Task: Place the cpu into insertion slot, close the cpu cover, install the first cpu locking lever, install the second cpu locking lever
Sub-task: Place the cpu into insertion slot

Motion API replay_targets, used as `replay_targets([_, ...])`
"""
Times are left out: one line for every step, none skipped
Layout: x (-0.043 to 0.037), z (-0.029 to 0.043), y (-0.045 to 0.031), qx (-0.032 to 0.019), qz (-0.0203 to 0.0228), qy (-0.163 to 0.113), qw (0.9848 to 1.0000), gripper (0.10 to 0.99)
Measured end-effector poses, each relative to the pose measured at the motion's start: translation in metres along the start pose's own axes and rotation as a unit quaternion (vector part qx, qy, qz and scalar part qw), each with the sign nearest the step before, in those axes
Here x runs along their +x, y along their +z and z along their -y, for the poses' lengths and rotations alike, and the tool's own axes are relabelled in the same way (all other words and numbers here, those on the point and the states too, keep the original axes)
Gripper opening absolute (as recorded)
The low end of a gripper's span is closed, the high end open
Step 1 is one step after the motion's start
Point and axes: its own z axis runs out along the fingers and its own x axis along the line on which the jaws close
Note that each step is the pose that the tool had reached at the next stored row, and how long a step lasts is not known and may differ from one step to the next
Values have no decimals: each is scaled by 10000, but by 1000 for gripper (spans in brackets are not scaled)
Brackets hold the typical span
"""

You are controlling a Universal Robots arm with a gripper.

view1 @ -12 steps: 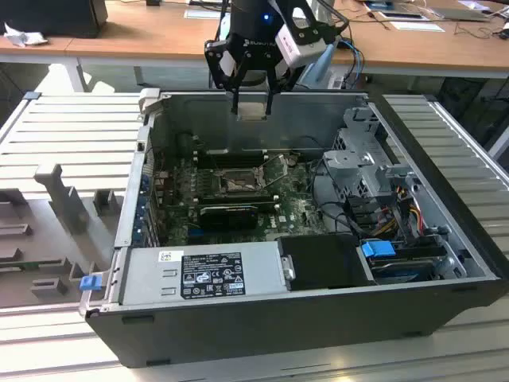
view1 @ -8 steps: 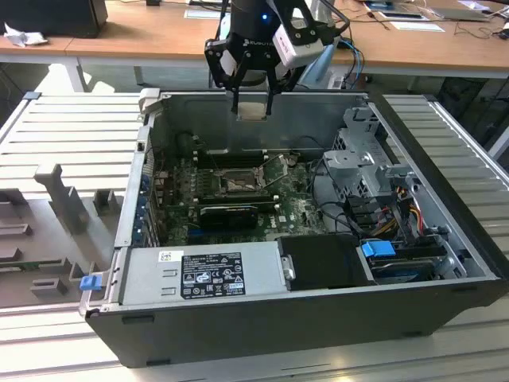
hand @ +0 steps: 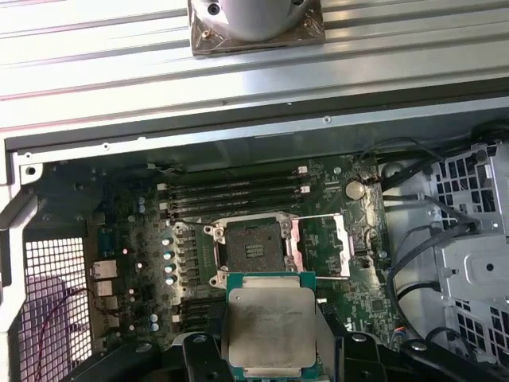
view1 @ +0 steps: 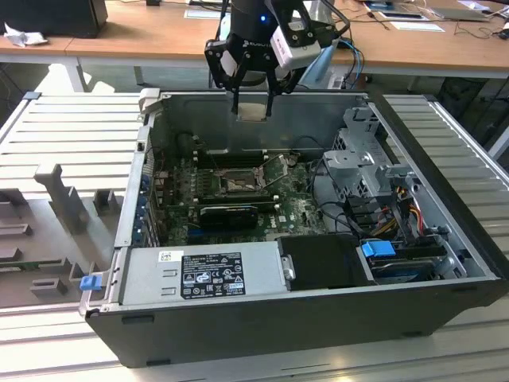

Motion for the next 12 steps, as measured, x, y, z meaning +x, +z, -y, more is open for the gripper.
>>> replay_targets([0,0,5,0,0,0,10000,529])
replay_targets([0,1,10,0,0,0,10000,529])
replay_targets([0,2,16,1,0,0,10000,529])
replay_targets([0,2,18,-1,7,78,10000,529])
replay_targets([0,2,19,-3,13,148,9999,529])
replay_targets([0,2,20,-5,18,200,9998,529])
replay_targets([0,2,20,-5,20,221,9998,529])
replay_targets([0,2,20,-5,21,239,9997,529])
replay_targets([0,2,20,-5,23,263,9997,529])
replay_targets([1,2,20,-6,25,280,9996,529])
replay_targets([0,2,20,-7,29,324,9995,529])
replay_targets([0,2,20,-7,31,347,9994,529])
